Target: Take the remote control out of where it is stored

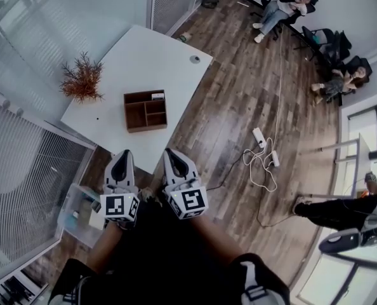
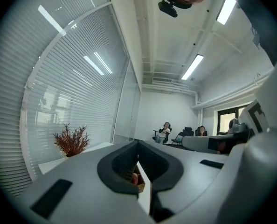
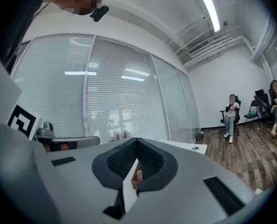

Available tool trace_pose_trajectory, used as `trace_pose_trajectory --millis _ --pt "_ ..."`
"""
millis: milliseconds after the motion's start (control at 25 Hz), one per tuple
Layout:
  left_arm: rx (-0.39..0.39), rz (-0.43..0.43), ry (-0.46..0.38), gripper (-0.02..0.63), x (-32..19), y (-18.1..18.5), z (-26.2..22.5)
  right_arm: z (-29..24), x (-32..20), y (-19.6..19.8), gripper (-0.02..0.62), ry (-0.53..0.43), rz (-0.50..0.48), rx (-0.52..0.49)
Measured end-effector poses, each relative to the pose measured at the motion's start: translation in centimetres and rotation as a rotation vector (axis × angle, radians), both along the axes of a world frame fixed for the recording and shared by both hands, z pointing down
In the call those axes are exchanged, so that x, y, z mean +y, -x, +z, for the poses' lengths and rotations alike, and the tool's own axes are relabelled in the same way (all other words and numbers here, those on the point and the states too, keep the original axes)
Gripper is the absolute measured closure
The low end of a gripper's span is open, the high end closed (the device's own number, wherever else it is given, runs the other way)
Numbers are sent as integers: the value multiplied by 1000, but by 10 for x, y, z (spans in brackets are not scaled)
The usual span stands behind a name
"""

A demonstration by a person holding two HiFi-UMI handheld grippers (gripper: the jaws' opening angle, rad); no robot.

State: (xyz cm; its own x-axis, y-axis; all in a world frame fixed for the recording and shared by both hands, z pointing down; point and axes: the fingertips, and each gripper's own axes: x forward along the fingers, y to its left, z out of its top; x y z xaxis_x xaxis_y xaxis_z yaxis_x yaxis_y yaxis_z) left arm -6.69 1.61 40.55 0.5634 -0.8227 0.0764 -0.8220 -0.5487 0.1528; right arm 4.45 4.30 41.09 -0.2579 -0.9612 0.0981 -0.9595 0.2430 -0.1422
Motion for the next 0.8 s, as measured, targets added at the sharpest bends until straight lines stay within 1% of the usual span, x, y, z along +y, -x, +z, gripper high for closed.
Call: trace_pose_trajectory --millis 400,560,800 --pt "-13 -80 -2 600 -47 -36 -6 -10 -57 -39 594 -46 -62 -30" --pt "-17 -113 7 600 -56 -47 -4 -6 -71 -51 594 -37 -93 -47" --pt "-26 -128 25 600 -71 -56 -5 0 -87 -59 594 -6 -117 -58"
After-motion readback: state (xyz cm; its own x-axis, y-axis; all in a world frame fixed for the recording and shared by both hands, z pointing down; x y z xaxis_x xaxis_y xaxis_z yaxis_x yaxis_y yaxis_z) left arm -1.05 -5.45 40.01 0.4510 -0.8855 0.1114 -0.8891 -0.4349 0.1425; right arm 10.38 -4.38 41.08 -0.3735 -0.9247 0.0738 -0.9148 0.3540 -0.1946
